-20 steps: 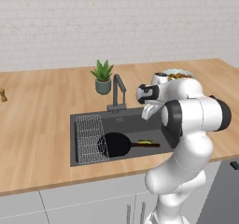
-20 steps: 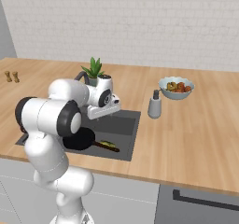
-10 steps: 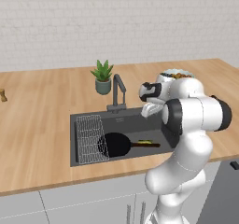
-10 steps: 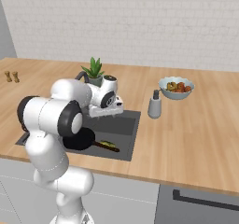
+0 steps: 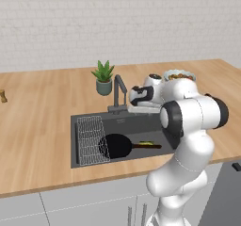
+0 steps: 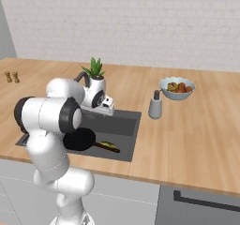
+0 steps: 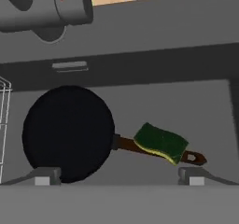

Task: Pick the pan and sponge and place them into the sink. Then turn on the water.

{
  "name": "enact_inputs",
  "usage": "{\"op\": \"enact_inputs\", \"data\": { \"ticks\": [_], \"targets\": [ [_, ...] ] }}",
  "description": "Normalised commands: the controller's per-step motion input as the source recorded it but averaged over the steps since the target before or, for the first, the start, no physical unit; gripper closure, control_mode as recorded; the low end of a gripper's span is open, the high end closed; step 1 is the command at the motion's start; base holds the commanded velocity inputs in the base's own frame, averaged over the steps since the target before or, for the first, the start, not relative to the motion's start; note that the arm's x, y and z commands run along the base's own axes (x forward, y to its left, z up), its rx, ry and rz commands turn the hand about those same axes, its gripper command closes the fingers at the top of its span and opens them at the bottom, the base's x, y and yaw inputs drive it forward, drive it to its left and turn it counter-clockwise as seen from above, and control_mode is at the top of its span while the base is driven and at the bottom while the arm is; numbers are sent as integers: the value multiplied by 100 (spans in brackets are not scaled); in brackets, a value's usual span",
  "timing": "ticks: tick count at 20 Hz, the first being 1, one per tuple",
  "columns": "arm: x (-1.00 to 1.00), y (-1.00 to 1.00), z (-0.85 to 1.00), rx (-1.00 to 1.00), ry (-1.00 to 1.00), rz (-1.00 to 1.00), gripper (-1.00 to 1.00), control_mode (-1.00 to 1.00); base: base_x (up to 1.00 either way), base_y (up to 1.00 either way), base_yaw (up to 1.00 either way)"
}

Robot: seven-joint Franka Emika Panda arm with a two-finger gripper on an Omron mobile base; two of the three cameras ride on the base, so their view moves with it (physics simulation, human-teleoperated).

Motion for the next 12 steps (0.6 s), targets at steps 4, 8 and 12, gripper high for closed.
{"op": "enact_inputs", "data": {
  "ticks": [4,8,12],
  "targets": [
    [17,-35,0,16,16,-11,-100,-100,0,0,0],
    [11,-20,-3,10,4,-3,-100,-100,0,0,0],
    [21,0,-11,7,0,0,-100,-100,0,0,0]
  ]
}}
